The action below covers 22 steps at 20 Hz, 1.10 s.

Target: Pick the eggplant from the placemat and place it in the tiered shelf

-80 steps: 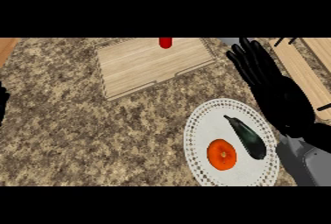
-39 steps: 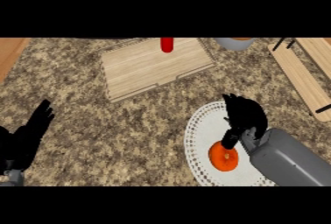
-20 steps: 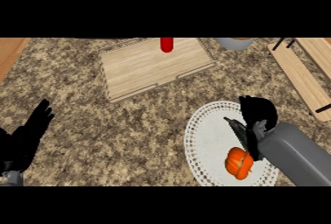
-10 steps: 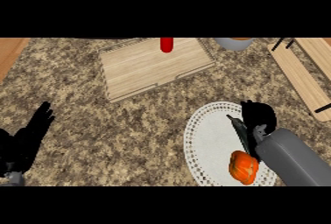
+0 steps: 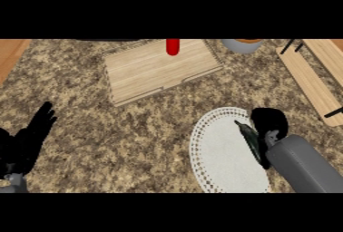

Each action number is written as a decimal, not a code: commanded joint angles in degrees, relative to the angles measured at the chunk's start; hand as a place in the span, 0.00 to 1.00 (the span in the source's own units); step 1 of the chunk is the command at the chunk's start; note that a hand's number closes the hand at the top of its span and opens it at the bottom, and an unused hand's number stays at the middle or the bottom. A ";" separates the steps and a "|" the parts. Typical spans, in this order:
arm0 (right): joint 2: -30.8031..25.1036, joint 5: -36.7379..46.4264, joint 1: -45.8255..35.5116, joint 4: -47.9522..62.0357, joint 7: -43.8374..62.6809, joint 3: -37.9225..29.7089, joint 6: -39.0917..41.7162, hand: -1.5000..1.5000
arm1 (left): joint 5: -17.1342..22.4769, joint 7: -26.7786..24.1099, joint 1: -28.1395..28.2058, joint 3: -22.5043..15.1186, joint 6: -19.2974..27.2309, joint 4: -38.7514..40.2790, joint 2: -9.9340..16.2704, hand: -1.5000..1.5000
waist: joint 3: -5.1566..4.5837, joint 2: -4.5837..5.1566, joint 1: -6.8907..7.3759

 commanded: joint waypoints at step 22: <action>5.98 15.94 -17.73 4.67 25.78 -27.42 -25.65 1.00 | -1.93 -0.70 -0.54 0.42 -1.59 -0.62 -2.24 0.50 | 0.81 1.73 2.39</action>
